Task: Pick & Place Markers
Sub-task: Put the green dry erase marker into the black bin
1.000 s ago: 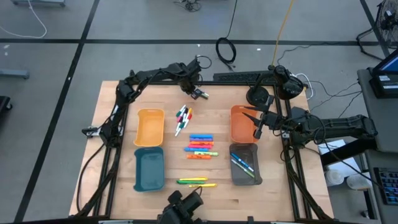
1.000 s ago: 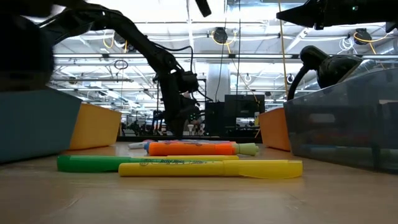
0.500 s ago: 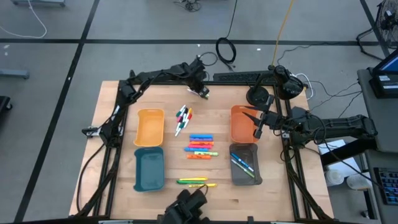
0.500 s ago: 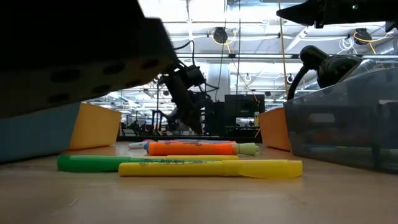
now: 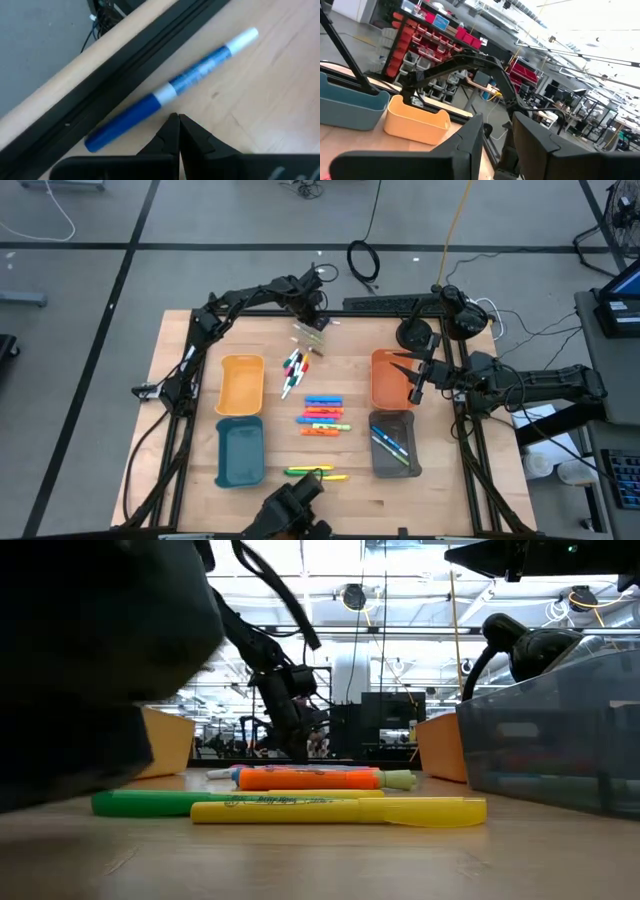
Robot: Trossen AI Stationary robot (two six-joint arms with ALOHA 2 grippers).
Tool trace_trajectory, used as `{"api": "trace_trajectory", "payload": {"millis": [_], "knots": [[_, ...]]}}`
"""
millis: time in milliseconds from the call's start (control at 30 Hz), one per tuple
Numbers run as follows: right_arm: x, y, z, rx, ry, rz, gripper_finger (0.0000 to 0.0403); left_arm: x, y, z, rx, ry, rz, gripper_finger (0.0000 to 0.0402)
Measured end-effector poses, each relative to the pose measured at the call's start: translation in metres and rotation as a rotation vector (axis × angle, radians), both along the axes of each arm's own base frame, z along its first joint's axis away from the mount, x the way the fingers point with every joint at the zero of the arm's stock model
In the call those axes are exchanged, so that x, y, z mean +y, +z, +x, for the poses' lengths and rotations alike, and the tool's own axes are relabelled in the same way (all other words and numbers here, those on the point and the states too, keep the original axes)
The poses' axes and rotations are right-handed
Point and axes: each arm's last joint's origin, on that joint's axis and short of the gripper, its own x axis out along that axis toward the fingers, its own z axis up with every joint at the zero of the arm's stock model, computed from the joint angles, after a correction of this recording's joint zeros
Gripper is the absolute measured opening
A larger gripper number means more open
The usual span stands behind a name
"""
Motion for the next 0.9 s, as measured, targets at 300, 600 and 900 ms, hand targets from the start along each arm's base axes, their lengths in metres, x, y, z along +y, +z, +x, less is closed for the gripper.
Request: {"api": "trace_trajectory", "payload": {"millis": [300, 600, 900], "knots": [[0.0, -0.001, 0.0, 0.01, 0.0, 0.0, 0.0093, -0.022, 0.025, 0.011, -0.001, -0.135, 0.092, 0.002], [0.0, -0.002, 0.0, 0.027, -0.002, 0.001, 0.0093, -0.06, 0.02, 0.018, 0.159, -0.451, 0.104, 0.0072], [0.0, -0.004, 0.001, 0.043, -0.003, 0.001, 0.0093, -0.1, 0.036, 0.031, 0.31, -0.708, 0.27, 0.0148]]}}
